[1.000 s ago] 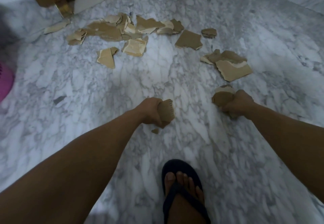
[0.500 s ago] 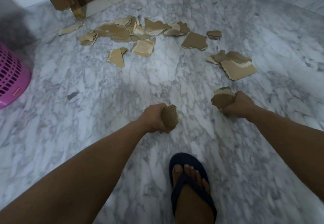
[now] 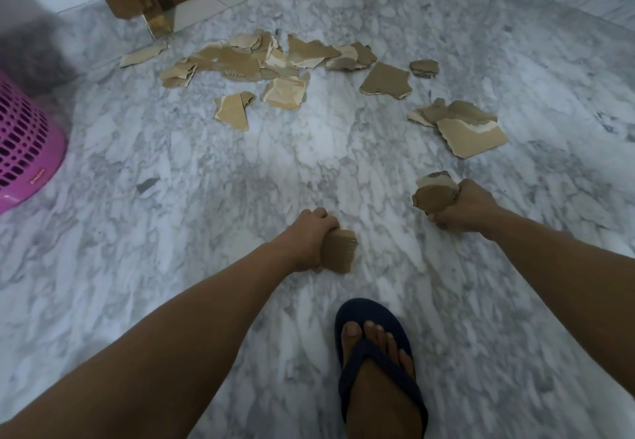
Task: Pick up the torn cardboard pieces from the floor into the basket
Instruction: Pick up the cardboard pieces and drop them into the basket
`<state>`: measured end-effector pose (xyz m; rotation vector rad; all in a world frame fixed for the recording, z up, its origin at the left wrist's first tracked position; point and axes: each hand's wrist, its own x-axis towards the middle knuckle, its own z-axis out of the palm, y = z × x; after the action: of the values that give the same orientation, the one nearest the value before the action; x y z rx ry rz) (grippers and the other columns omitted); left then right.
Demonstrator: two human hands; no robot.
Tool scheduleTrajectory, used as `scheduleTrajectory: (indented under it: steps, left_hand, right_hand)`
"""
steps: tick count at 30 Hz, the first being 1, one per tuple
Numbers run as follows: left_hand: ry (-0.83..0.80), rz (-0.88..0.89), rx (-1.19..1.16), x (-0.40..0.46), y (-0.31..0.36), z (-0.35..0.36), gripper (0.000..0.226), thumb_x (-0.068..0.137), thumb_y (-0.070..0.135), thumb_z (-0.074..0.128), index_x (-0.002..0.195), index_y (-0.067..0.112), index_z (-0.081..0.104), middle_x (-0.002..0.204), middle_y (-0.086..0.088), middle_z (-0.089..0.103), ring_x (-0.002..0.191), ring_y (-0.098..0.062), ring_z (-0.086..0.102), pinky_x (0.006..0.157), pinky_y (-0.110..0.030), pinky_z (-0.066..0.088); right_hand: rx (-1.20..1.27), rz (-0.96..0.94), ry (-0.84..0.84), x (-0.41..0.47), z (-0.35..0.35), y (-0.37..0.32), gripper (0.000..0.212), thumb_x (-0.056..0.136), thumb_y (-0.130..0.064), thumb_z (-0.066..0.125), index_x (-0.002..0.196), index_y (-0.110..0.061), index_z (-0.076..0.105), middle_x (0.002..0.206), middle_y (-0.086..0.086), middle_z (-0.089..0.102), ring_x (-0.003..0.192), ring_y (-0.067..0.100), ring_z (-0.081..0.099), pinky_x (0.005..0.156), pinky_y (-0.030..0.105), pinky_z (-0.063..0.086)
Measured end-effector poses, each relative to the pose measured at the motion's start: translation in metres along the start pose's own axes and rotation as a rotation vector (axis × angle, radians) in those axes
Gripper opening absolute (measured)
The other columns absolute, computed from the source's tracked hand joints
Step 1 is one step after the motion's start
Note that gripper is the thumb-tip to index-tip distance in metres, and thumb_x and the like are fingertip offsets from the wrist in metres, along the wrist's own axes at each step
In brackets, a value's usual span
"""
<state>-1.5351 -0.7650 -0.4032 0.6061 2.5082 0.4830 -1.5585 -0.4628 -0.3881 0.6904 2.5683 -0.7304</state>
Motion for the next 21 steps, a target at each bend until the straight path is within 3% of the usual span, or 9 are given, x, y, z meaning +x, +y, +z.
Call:
scheduleTrajectory:
  steps: [4, 9, 16, 21]
  left_hand:
    - [-0.002, -0.018, -0.043, 0.000, 0.004, 0.003, 0.048, 0.065, 0.004, 0.080, 0.105, 0.017, 0.057, 0.108, -0.005, 0.062, 0.098, -0.020, 0.058, 0.076, -0.027, 0.043]
    - [-0.001, -0.042, -0.033, -0.001, 0.003, 0.004, 0.030, 0.070, 0.003, 0.075, 0.096, 0.014, 0.066, 0.099, -0.005, 0.067, 0.090, -0.018, 0.061, 0.072, -0.026, 0.043]
    - [0.059, -0.110, -0.133, -0.001, -0.005, -0.006, 0.026, 0.069, 0.005, 0.075, 0.091, 0.014, 0.065, 0.092, -0.002, 0.065, 0.086, -0.017, 0.060, 0.072, -0.026, 0.044]
    - [0.147, -0.193, -0.193, -0.004, -0.028, -0.044, 0.025, 0.063, 0.002, 0.079, 0.086, 0.007, 0.067, 0.089, -0.012, 0.069, 0.083, -0.024, 0.064, 0.066, -0.026, 0.044]
  right_hand:
    - [-0.010, -0.002, -0.004, -0.001, 0.001, 0.000, 0.066, 0.067, -0.029, 0.088, 0.117, -0.008, 0.050, 0.110, 0.011, 0.056, 0.100, 0.029, 0.053, 0.078, 0.037, 0.049]
    - [-0.023, -0.006, -0.013, -0.001, 0.001, -0.003, 0.065, 0.068, -0.027, 0.088, 0.115, -0.008, 0.048, 0.111, 0.013, 0.056, 0.098, 0.029, 0.054, 0.082, 0.043, 0.052]
    - [0.025, -0.067, -0.032, -0.001, 0.008, -0.025, 0.064, 0.067, -0.024, 0.088, 0.114, -0.008, 0.048, 0.111, 0.013, 0.057, 0.099, 0.030, 0.058, 0.081, 0.045, 0.056]
    - [0.140, -0.135, -0.047, 0.000, 0.008, -0.057, 0.069, 0.054, -0.031, 0.091, 0.108, -0.009, 0.055, 0.101, 0.015, 0.065, 0.091, 0.032, 0.066, 0.078, 0.051, 0.059]
